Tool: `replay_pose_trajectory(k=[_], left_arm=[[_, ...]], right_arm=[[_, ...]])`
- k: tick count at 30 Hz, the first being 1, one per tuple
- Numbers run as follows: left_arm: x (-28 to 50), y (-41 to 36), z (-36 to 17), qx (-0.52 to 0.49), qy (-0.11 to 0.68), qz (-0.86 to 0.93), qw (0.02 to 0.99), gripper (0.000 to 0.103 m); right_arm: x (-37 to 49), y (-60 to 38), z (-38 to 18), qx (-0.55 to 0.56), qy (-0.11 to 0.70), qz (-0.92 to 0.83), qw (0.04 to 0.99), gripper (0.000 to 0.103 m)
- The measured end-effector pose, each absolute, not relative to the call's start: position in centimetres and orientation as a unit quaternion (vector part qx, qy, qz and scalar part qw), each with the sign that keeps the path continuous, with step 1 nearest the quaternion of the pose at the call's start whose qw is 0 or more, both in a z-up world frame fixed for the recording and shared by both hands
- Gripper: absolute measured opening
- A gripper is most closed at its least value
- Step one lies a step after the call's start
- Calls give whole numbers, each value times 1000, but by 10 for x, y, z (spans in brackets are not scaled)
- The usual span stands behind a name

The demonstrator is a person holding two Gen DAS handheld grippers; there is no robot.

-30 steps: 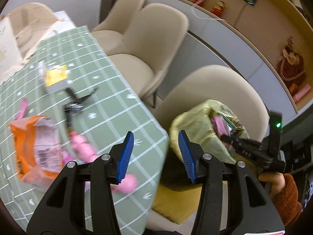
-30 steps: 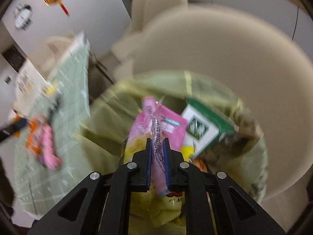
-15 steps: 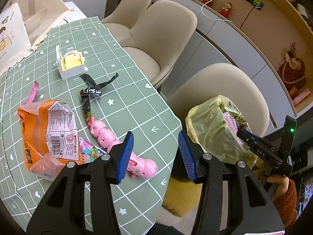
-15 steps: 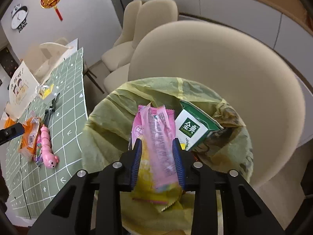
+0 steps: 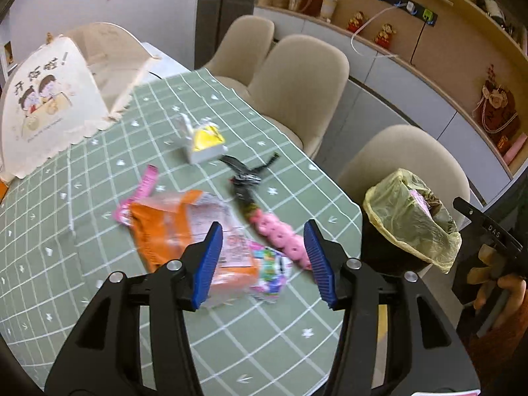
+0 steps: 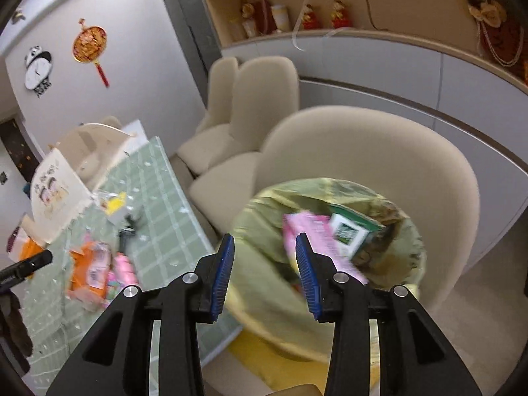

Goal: Collect trash
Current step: 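Carry both pink snacks over the bin and open both grippers to drop them, then grasp the orange snack bag with the right gripper while the left approaches the pink lollipop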

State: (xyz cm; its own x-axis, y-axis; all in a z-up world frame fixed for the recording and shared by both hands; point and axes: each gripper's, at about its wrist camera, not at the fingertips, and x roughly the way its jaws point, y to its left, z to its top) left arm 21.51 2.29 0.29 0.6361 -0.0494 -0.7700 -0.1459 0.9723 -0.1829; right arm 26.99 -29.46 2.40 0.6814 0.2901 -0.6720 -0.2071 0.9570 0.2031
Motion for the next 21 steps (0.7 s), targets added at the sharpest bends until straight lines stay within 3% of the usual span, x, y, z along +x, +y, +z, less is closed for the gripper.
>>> replay_pose_trajectory(k=[7, 11, 21], left_arm=[[181, 91, 0, -156, 410, 37, 898, 51], [160, 145, -13, -178, 412, 65, 891, 51], [131, 218, -58, -226, 423, 68, 875, 51]], right_arm=[[240, -221, 33, 40, 364, 166, 916, 38], [221, -182, 32, 31, 355, 184, 916, 47], [187, -95, -12, -51, 426, 219, 876, 47]])
